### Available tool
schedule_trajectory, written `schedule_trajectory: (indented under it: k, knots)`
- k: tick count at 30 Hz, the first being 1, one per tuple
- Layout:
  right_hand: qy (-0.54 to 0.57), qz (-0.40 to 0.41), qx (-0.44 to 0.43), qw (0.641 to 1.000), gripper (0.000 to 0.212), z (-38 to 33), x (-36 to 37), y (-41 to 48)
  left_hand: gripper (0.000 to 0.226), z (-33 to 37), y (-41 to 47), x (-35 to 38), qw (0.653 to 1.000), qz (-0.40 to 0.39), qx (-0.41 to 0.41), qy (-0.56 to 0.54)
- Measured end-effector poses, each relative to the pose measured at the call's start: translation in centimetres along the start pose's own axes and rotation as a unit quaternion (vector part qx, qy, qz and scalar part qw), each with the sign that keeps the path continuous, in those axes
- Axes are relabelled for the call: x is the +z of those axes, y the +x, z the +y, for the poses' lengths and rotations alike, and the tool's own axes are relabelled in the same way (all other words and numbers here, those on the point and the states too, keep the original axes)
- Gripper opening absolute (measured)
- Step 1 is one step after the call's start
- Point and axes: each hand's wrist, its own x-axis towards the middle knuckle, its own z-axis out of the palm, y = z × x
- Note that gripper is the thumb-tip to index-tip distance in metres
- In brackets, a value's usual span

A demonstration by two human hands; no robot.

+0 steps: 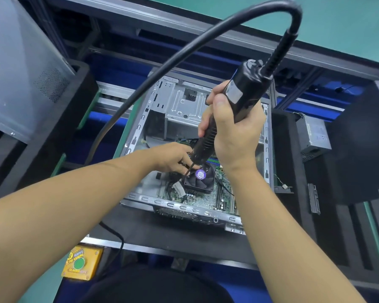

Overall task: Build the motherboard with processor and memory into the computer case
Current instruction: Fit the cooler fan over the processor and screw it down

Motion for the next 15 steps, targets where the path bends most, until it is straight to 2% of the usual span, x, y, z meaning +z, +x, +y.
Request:
schedule_trajectory:
  k: [15]
  knots:
    - [-0.004,0.010,-0.004,1.000,0.024,0.95,0.28,-0.39,0.043,-0.29,0.41,-0.09,0.993,-0.041,-0.026,-0.105]
